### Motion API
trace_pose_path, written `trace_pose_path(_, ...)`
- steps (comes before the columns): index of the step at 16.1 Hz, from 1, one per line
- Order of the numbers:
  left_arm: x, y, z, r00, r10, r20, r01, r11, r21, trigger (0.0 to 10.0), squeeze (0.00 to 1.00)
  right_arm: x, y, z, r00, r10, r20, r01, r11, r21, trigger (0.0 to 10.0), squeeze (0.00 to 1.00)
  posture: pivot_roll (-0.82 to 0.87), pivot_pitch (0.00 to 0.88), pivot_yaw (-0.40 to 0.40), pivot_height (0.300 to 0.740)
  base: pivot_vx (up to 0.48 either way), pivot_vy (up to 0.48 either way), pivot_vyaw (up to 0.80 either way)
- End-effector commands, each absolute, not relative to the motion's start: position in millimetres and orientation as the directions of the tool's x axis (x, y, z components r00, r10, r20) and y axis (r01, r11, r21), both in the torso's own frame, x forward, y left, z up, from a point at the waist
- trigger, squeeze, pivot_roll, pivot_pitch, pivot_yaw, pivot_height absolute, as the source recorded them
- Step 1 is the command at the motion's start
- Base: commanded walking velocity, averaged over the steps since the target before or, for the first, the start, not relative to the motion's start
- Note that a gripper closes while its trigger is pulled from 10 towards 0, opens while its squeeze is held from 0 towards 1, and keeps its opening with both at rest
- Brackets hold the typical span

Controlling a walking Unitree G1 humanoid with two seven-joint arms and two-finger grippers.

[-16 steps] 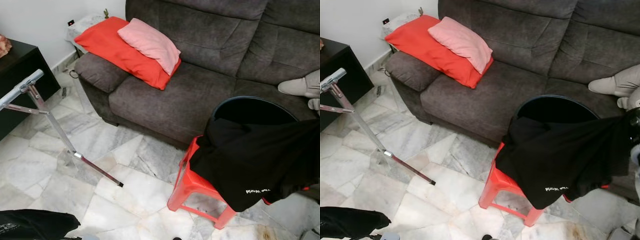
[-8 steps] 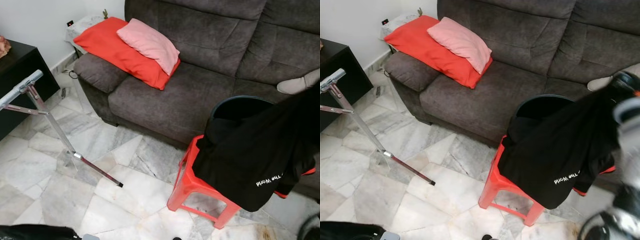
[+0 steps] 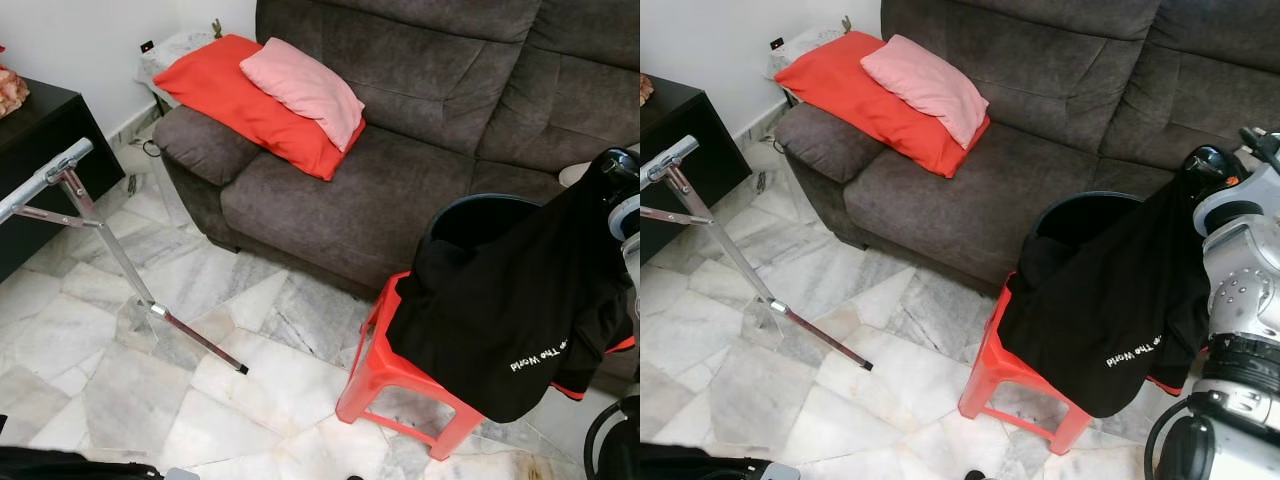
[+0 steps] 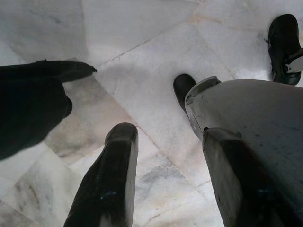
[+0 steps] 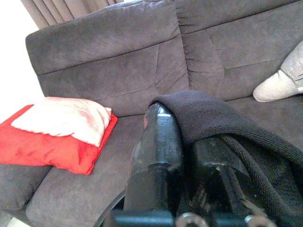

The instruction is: Hang hanger

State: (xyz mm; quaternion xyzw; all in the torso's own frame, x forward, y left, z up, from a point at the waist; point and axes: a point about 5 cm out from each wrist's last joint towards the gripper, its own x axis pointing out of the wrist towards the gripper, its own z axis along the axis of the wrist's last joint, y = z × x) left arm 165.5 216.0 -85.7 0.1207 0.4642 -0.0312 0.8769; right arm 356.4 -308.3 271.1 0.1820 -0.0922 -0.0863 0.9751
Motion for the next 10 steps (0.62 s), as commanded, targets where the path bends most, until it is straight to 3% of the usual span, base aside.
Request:
trace_pose_path(1,150,212,-93,0.520,0.044,-0.853,0.181,0.970,0.160,10.0,0.00,356,-313,282,0.959,-0.212,0.186,0.136,0.926,0.352,0.0,0.00,-0.16,0.188,-0.017,0.740,0.000,0.000,0.00)
trace_pose_path(5,150,212,-93,0.520,0.044,-0.853,0.181,0.970,0.160,10.0,0.00,358,-314,282,0.959,-0.211,0.191,0.135,0.927,0.349,0.0,0.00,-0.16,0.188,-0.017,0.740,0.000,0.000,0.00)
trace_pose_path(7,150,212,-93,0.519,0.050,-0.853,0.170,0.972,0.161,10.0,0.00,376,-300,181,0.905,-0.346,-0.248,0.418,0.833,0.362,0.0,0.00,-0.12,0.188,-0.014,0.740,0.000,0.000,0.00)
trace_pose_path(10,150,213,-94,0.515,0.053,-0.855,0.168,0.972,0.162,10.0,0.00,371,-297,158,0.880,-0.351,-0.318,0.454,0.819,0.351,0.0,0.00,-0.11,0.192,-0.013,0.740,0.000,0.000,0.00)
